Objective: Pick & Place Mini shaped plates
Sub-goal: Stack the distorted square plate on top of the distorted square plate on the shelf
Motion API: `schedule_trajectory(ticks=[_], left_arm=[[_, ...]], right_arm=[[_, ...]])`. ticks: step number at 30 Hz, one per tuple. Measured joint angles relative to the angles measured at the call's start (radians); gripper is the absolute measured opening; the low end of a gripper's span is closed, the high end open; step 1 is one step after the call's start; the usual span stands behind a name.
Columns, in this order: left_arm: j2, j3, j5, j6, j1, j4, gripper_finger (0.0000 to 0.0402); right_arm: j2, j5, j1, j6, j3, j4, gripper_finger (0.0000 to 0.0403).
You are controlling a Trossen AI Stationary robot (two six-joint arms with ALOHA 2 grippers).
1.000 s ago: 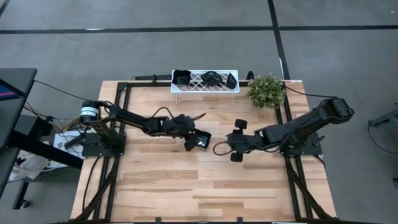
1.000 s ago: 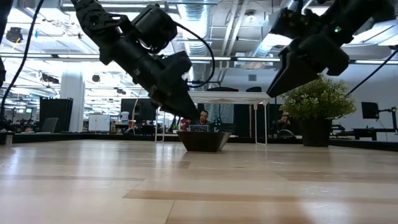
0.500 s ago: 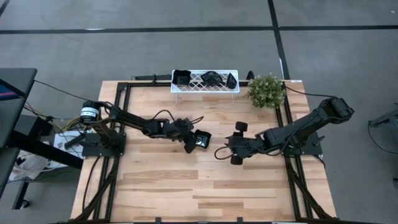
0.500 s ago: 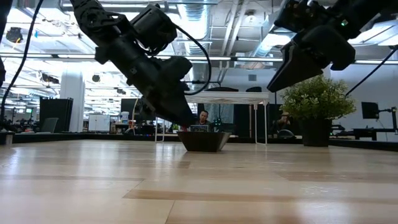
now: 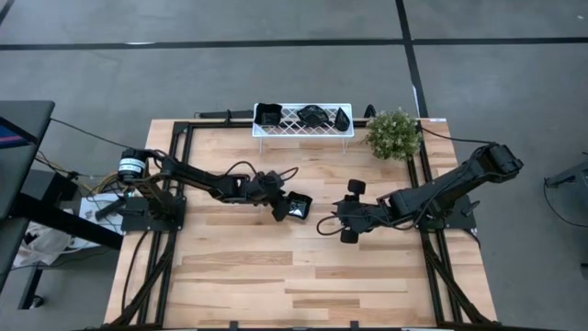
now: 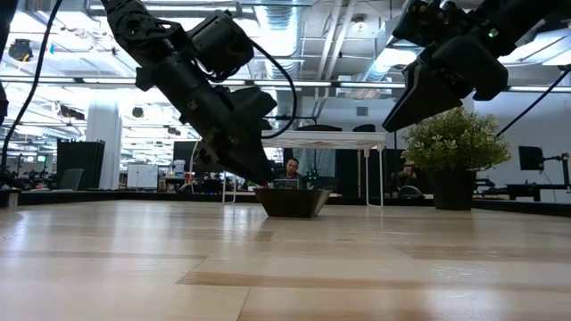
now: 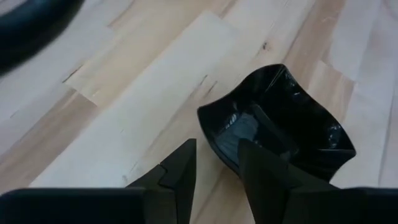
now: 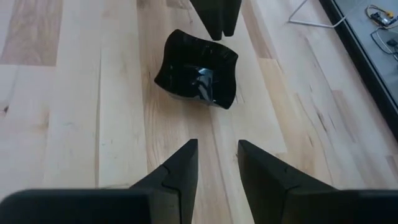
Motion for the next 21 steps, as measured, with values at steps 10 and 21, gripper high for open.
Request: schedule_trajectory(ticks=[10,21], left_arm=[[0.021,0.000,0.001,0.000,-0.003,0.011,0.0167],[0.029,-0.001,0.032,-0.038,-0.003,0.019,0.0215]], right_arm=[[0.000,0.000,0.000,0.000,0.000,0.002,0.0108],[0.000,-0.001,0.000,0.000,0.000,0.001,0.0108]])
